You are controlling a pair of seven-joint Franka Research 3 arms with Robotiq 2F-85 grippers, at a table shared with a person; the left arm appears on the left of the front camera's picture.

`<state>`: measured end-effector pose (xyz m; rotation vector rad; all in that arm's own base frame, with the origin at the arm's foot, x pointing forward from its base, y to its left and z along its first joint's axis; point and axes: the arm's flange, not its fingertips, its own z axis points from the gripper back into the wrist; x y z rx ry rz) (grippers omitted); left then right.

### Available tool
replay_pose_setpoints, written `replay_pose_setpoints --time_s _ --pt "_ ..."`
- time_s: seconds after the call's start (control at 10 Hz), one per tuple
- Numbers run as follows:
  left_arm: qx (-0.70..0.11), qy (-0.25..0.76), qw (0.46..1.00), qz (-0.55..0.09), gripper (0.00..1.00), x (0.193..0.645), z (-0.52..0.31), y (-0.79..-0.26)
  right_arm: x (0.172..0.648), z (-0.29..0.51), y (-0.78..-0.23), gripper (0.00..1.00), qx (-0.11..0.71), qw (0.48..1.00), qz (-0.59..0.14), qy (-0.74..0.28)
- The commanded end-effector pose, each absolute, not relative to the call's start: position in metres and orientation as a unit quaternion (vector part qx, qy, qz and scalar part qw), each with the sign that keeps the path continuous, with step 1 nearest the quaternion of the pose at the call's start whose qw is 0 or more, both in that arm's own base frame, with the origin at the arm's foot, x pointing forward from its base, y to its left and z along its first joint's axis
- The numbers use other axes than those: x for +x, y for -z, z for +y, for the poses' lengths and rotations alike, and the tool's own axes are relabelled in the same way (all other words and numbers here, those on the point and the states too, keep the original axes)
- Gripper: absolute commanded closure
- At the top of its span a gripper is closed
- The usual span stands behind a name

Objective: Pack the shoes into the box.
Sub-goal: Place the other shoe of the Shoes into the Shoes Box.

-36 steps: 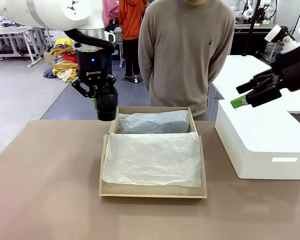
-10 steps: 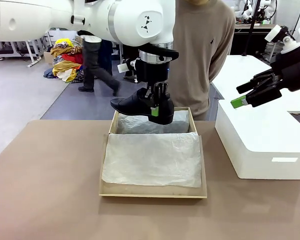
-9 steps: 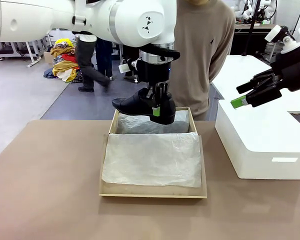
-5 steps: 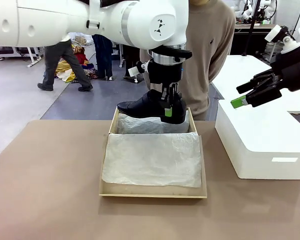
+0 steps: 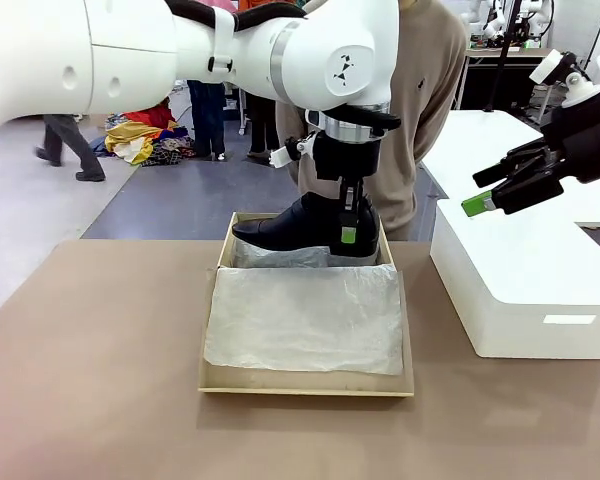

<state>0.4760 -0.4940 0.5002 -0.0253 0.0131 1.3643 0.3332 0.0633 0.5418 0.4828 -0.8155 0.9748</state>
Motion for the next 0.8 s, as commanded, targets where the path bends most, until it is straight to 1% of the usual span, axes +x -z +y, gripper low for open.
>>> replay_pose_setpoints --time_s 0.0,0.2,0.4,0.7 --pt "-0.006 -0.679 0.735 -0.008 1.00 0.476 -0.499 -0.499 0.337 0.062 -0.542 0.00 0.231 0.766 -0.386 -0.459" --pt "-0.007 -0.678 0.735 0.001 1.00 0.482 -0.503 -0.487 0.337 0.062 -0.542 0.00 0.231 0.766 -0.386 -0.459" --pt "0.001 -0.671 0.742 -0.004 1.00 0.495 -0.510 -0.478 0.337 0.062 -0.542 0.00 0.231 0.766 -0.386 -0.459" --pt "0.004 -0.676 0.736 -0.012 1.00 0.508 -0.515 -0.471 0.337 0.062 -0.542 0.00 0.231 0.766 -0.386 -0.459"
